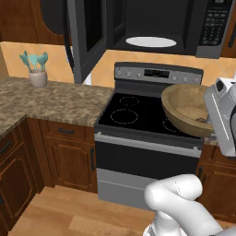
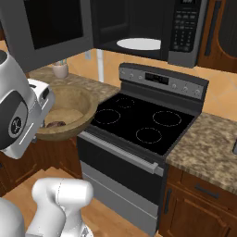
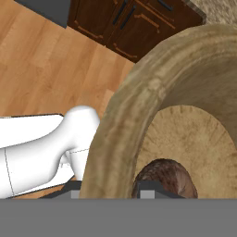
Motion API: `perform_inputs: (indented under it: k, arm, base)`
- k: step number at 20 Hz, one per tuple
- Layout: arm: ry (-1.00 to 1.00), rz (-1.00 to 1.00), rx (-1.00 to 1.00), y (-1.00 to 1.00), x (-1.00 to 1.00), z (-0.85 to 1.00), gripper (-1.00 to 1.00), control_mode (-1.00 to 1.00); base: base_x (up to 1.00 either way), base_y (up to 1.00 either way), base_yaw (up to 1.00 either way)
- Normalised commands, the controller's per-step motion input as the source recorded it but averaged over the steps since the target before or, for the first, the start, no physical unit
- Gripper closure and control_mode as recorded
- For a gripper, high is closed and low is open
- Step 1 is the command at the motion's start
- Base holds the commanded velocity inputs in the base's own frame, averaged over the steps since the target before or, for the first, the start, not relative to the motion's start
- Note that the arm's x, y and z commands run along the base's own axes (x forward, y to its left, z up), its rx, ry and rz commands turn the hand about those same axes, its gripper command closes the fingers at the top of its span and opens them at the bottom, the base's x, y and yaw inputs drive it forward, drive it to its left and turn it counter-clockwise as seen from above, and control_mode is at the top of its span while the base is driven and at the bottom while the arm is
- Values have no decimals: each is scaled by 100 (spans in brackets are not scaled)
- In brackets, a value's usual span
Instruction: Pick the mushroom from the sink and place it in the bowl. Then pick the bowl and place it in the microwave. Then close the microwave door and press the start button.
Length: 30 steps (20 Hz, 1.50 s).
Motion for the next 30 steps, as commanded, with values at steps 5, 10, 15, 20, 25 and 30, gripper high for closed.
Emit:
perform_inputs:
  k: [5,10,15,20,25,30]
  arm:
    - [0,0,0,0,0,0,100,100]
    - [0,0,0,0,0,0,100,100]
    - [0,0,0,0,0,0,100,100]
    - [0,0,0,0,0,0,100,100]
    - [0,0,0,0,0,0,100,100]
    - [0,0,0,0,0,0,100,100]
  base:
    - [76,-24,27]
    - [58,0,12]
    - [19,7,1]
    - [28,10,1]
    - [35,7,12]
    - [23,-19,26]
